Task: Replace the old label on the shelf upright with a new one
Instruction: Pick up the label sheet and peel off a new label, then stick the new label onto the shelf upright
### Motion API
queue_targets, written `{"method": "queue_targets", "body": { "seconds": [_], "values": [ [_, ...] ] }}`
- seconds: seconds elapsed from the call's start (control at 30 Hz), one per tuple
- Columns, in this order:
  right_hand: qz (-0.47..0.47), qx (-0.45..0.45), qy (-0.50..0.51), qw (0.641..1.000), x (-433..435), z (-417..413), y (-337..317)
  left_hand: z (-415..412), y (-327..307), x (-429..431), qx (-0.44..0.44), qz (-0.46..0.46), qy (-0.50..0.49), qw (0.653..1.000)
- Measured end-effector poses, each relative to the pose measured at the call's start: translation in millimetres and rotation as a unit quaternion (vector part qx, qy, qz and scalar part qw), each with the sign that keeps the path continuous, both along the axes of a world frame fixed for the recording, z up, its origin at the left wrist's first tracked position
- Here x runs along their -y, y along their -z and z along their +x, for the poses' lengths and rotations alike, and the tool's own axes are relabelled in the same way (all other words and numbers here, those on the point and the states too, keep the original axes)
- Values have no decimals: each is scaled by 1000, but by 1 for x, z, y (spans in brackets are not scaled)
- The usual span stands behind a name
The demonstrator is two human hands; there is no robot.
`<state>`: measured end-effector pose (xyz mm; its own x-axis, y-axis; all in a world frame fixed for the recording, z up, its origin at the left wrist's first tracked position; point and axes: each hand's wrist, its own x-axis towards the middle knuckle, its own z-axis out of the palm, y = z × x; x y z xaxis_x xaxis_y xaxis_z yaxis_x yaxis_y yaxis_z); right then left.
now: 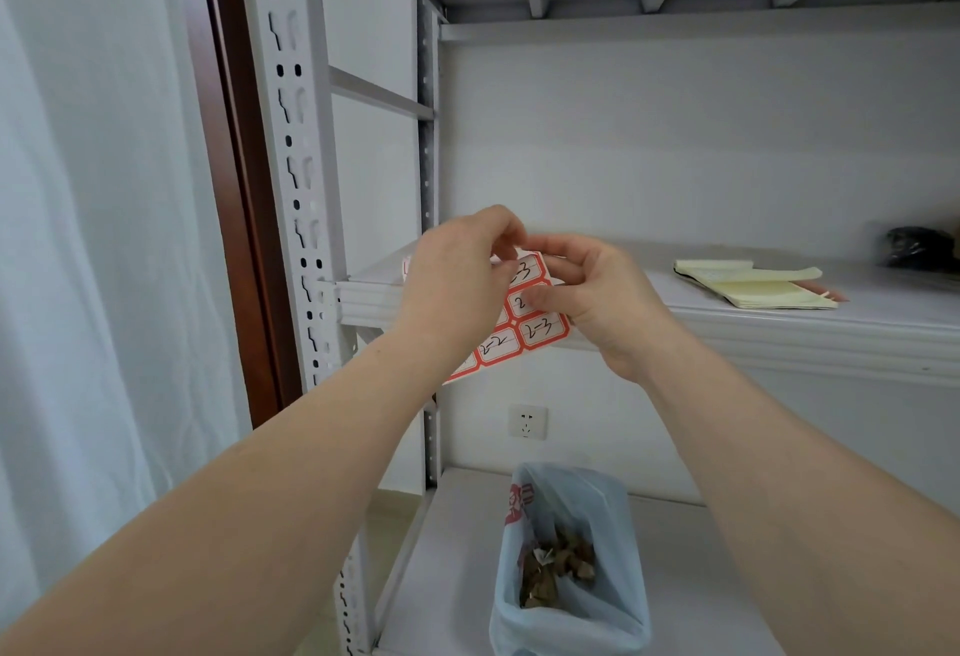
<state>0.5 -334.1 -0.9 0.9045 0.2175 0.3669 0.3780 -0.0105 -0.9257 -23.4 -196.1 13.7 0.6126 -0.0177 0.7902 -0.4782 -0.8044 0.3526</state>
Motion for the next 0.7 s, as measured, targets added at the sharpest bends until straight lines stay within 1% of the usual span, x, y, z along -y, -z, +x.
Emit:
{"method": "queue_targets", "body": {
  "seconds": [0.17, 0.23, 0.4, 0.53, 0.6, 0.7],
  "values": [
    [-12, 0, 2, 1000, 1, 2, -1, 6, -6, -2, -22, 82, 3, 996],
    [-9, -5, 5, 1000, 1, 4, -3, 7, -7, -3, -22, 82, 18, 996],
    [39, -6, 28, 999, 0, 12, -14, 11, -11, -5, -22, -50, 86, 995],
    [67, -21, 35, 997, -3, 15, -26, 15, -14, -4, -15, -125, 101, 987],
    [79, -31, 62, 994, -1, 17, -28, 15, -18, -6, -7, -165, 95, 982],
    [81, -32, 135, 987, 4, 26, -25, 17, -25, -12, -22, -227, 110, 967]
  ]
}}
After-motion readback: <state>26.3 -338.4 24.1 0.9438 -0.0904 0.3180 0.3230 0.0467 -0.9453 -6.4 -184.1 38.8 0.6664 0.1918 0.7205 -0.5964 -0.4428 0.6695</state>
